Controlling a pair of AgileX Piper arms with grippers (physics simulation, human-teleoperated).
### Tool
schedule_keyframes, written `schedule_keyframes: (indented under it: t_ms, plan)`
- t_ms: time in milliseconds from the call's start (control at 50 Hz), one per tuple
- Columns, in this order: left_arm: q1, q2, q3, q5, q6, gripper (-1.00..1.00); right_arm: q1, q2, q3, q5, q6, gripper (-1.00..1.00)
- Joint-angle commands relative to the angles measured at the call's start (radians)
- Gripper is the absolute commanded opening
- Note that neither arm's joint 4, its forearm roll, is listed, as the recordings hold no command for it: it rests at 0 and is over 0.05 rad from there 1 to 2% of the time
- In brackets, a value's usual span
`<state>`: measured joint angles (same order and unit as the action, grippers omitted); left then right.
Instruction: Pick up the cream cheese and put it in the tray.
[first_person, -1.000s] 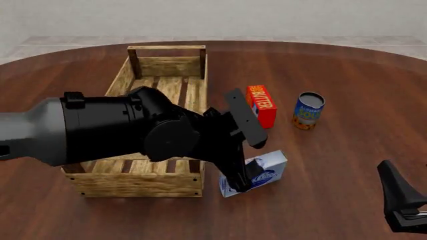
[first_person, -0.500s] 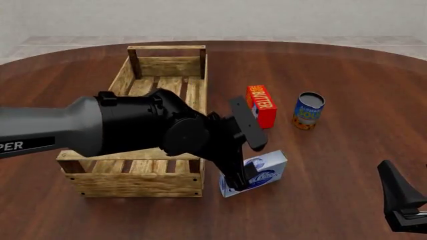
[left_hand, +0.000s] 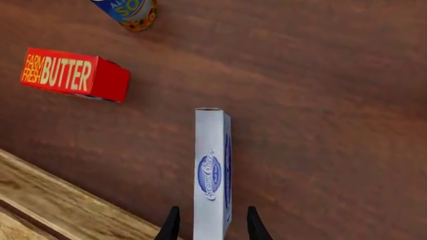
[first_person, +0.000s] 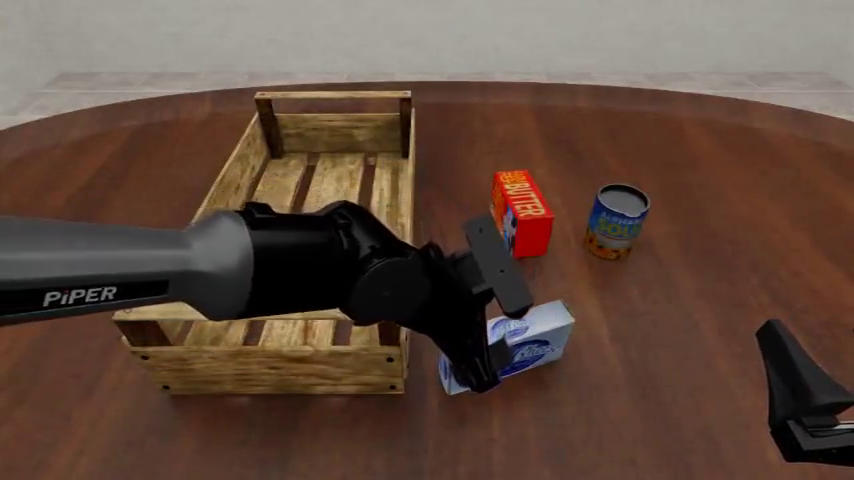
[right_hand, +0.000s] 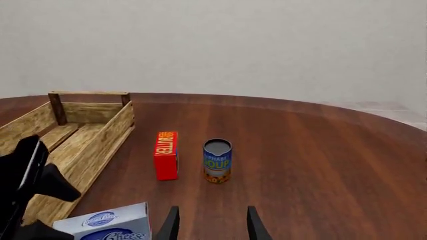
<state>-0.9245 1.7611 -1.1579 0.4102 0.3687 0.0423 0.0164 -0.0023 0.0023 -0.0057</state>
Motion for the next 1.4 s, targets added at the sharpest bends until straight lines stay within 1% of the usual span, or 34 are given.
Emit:
schedule_keyframes:
  t_ms: [20,440,520,760,900,1060,1220,1240,1400]
  plan:
    - [0.008,0.029,0.007,-0.021,-0.002,1.0,-0.001,0.001,0.001,0.0,0.002,1.0]
    - [0.022,0.087,0.013,-0.058,-0.02,1.0,0.002,0.002,0.001,0.001,0.003,1.0]
    - [0.012,0.106,0.021,-0.073,-0.029,1.0,0.003,0.004,0.001,0.001,0.003,1.0]
    - [0.035,0.161,0.015,-0.096,-0.036,1.0,0.004,0.004,0.001,0.001,0.005,1.0]
    - [0.041,0.175,0.014,-0.105,-0.041,1.0,0.004,-0.001,0.0,0.007,0.006,1.0]
    - [0.022,0.184,0.034,-0.123,-0.057,1.0,0.004,0.0,0.001,0.006,0.007,1.0]
    - [0.021,0.163,0.015,-0.102,-0.055,1.0,0.005,-0.001,0.0,0.007,0.005,1.0]
    - [0.019,0.163,0.014,-0.103,-0.057,-1.0,0.004,-0.001,0.002,0.007,0.006,1.0]
    - [0.021,0.137,0.007,-0.099,-0.056,-1.0,0.005,0.007,0.002,-0.001,0.006,1.0]
